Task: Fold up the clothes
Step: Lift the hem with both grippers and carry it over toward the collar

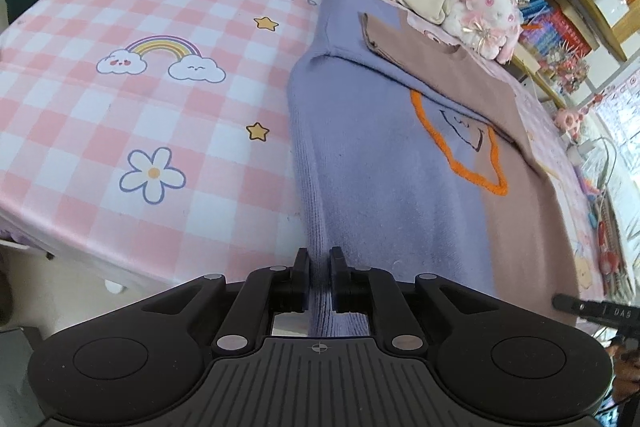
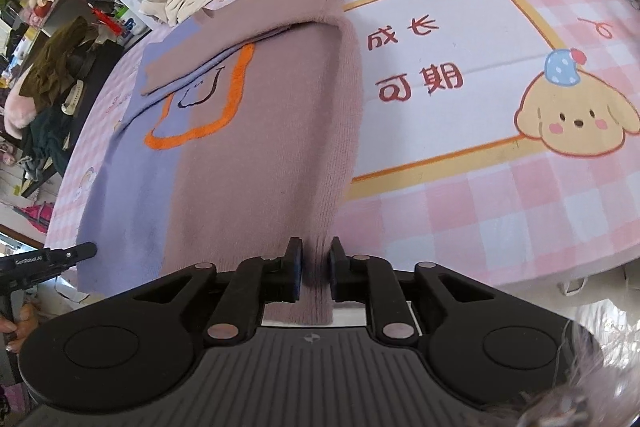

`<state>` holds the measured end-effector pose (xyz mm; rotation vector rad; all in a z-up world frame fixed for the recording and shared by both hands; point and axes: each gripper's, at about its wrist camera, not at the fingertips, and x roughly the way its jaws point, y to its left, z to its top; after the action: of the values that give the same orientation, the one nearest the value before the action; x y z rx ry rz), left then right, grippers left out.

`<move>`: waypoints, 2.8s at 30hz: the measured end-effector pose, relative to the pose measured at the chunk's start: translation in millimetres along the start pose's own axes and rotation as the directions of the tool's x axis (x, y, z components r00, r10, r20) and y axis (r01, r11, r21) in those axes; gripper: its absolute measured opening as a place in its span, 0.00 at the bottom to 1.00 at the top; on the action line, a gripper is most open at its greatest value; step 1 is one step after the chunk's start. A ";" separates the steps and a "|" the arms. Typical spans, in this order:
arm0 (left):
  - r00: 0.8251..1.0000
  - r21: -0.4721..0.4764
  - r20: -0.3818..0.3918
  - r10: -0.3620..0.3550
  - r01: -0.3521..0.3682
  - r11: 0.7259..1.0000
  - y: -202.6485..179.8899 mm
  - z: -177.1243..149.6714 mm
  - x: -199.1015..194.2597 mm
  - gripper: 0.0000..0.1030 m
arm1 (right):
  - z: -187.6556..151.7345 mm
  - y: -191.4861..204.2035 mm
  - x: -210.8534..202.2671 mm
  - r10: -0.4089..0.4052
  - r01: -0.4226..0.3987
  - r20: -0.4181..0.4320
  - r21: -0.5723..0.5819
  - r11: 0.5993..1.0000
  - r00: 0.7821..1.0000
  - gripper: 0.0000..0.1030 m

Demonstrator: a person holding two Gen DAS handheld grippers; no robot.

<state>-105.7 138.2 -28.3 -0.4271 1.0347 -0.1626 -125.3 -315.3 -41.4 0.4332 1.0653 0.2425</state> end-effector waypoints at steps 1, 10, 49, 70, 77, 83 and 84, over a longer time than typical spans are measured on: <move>1.000 -0.013 0.002 -0.009 0.009 1.000 1.7 -0.6 -0.2 0.10 | -2.0 0.2 -1.0 0.002 -0.002 -0.001 0.002 1.000 1.000 0.15; 0.998 -0.109 0.003 -0.063 0.063 0.992 9.2 -4.3 0.0 0.11 | -4.0 -9.4 -2.9 0.035 -0.035 0.003 0.100 0.994 0.999 0.15; 0.983 -0.295 0.022 -0.181 0.180 0.938 20.2 -60.1 -67.5 0.04 | -49.5 -41.9 -75.6 0.235 -0.224 -0.021 0.231 0.947 0.972 0.06; 0.832 -0.356 0.404 -0.381 0.526 0.772 -3.3 40.9 -59.4 0.04 | 61.1 -38.2 -98.4 0.372 -0.465 0.316 0.307 0.830 0.873 0.06; 0.848 -0.383 0.362 -0.386 0.513 0.768 -4.4 100.8 -6.3 0.04 | 116.1 -32.7 -63.7 0.300 -0.428 0.356 0.366 0.827 0.885 0.06; 0.880 -0.431 0.293 -0.373 0.470 0.770 5.5 131.0 34.6 0.04 | 147.3 -35.6 -23.8 0.247 -0.377 0.332 0.420 0.825 0.910 0.06; 0.888 -0.439 0.277 -0.367 0.457 0.774 6.8 135.0 41.2 0.04 | 151.3 -36.3 -17.5 0.238 -0.367 0.325 0.428 0.826 0.915 0.06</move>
<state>30.6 166.8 -4.9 -1.1274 0.7826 -0.2496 -0.5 -388.6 18.2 1.0683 0.7836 0.1948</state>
